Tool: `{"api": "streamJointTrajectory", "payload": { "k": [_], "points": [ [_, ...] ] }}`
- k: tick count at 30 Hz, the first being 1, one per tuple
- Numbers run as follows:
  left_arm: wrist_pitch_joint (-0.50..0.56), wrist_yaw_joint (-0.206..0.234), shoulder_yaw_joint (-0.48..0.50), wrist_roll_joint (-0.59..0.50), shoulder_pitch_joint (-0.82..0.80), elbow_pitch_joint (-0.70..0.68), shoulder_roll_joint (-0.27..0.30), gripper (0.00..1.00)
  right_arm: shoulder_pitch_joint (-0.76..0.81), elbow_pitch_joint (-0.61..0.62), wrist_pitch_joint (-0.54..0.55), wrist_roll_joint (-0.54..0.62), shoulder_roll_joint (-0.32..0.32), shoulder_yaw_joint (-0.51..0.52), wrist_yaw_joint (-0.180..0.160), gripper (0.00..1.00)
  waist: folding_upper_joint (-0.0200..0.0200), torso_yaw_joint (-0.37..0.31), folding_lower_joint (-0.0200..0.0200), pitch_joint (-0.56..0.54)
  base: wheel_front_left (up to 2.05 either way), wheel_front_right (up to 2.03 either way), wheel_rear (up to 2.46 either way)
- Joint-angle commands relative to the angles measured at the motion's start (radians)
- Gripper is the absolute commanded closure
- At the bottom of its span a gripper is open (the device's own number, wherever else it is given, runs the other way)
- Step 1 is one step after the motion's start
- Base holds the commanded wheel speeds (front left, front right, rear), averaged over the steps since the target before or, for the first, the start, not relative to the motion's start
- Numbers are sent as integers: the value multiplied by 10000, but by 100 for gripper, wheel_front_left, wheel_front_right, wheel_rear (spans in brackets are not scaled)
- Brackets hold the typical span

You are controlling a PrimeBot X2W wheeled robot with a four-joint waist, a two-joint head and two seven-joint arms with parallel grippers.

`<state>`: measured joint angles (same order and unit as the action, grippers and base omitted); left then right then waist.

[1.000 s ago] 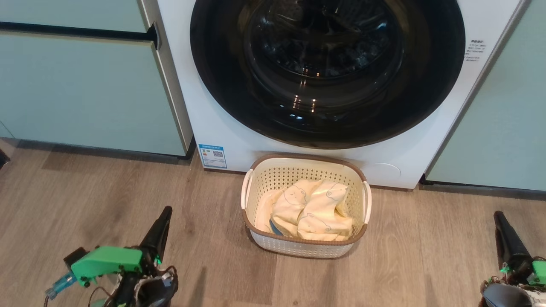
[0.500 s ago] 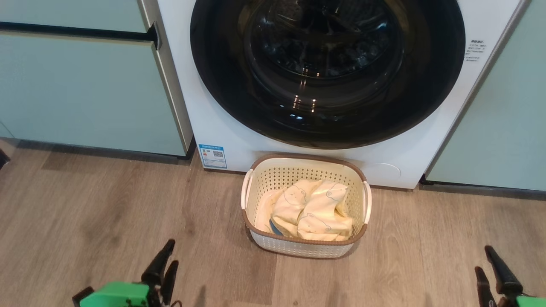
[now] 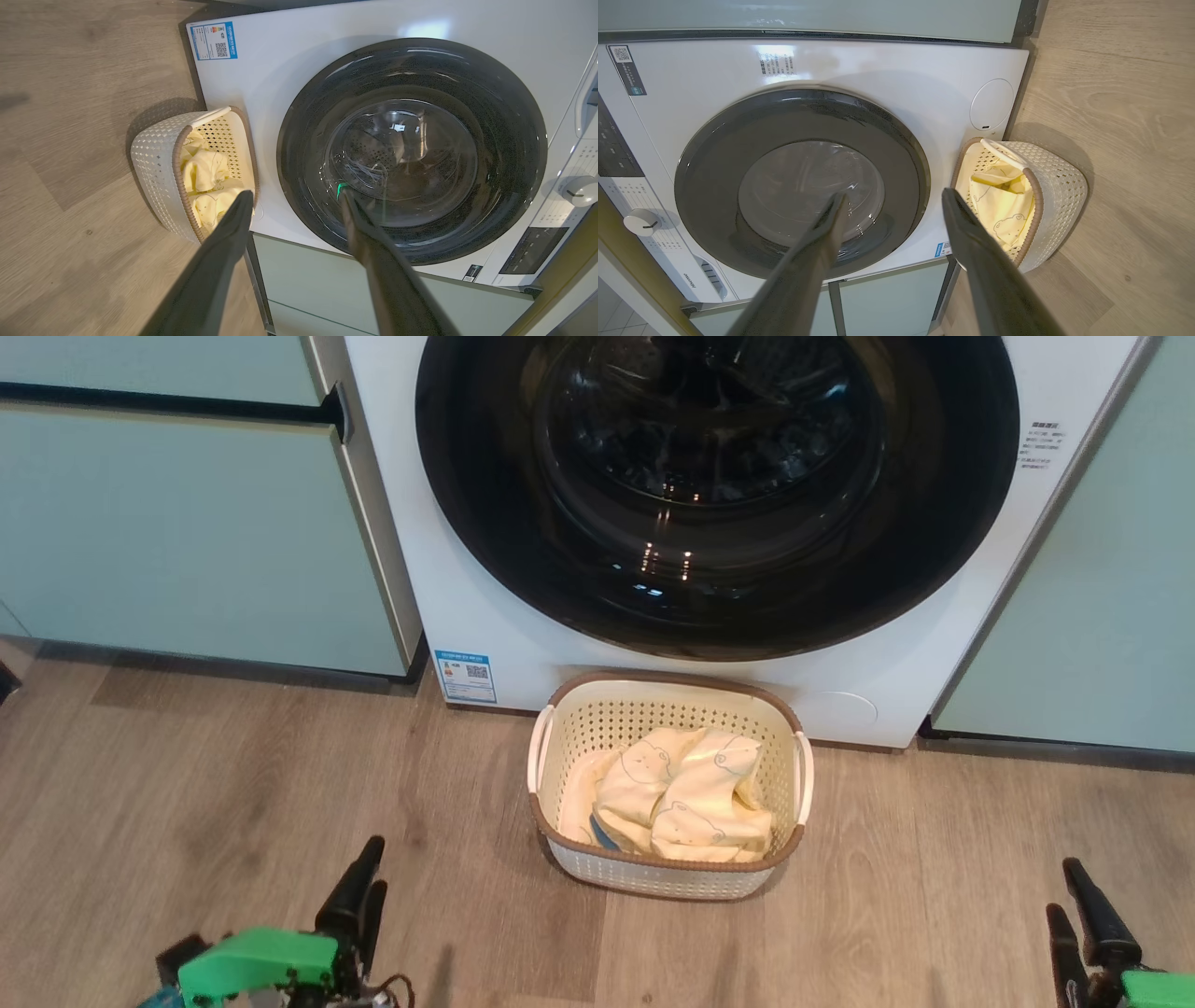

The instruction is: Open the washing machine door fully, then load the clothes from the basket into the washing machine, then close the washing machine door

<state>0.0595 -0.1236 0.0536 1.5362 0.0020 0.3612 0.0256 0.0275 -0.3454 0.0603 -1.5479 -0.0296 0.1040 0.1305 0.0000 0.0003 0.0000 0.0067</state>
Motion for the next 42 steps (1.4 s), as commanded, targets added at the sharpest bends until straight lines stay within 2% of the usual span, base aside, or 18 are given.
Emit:
{"api": "streamJointTrajectory", "payload": {
  "k": [1,26,42],
  "points": [
    [-89,-45,23,-244,-559,-393,103,0,-596,398,-92,201,-80,-21,0,0,0,0,0,2,0,0,0],
    [-796,-25,-45,-3302,-1012,-732,135,0,-826,886,-800,3270,-109,-285,1,0,0,32,0,45,0,0,0],
    [-1267,264,-337,-5804,-1303,-942,157,0,-949,1194,-1272,5697,-128,-364,1,0,0,28,0,87,0,0,0]
  ]
}}
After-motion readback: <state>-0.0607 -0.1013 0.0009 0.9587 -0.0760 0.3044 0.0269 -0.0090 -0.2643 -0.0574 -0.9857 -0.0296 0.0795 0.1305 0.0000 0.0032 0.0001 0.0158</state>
